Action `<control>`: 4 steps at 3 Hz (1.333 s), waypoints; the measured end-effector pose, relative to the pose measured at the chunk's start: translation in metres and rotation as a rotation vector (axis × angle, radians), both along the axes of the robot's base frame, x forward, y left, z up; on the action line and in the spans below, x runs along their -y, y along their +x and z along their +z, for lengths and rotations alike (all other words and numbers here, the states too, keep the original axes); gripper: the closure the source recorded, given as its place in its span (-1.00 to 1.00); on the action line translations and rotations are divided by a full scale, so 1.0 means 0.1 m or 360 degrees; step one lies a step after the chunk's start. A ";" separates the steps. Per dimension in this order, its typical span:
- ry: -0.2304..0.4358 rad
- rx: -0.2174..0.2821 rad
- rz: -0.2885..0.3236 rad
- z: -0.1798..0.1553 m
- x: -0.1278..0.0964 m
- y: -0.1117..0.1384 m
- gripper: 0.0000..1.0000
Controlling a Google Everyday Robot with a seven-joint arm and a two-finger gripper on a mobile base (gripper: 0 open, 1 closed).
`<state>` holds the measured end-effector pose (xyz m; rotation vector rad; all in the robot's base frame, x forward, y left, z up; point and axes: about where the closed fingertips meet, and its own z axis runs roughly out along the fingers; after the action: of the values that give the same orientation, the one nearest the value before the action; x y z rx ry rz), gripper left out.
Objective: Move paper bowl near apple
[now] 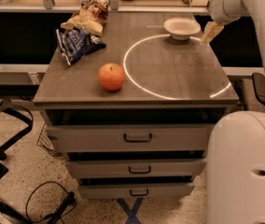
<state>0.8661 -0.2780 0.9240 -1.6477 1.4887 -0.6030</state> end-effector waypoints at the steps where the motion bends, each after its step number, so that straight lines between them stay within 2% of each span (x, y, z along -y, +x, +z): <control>1: 0.0045 0.0004 0.0071 -0.10 -0.12 0.06 -1.00; 2: 0.0087 0.0023 0.0136 -0.24 -0.26 0.17 -1.00; 4: 0.0100 0.0125 0.0169 -0.32 -0.34 0.37 -0.97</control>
Offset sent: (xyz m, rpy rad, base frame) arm 0.0508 0.0217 -0.0219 0.0850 -0.0396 0.1280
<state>0.9029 -0.2439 0.8923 -1.6252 1.3419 -0.5508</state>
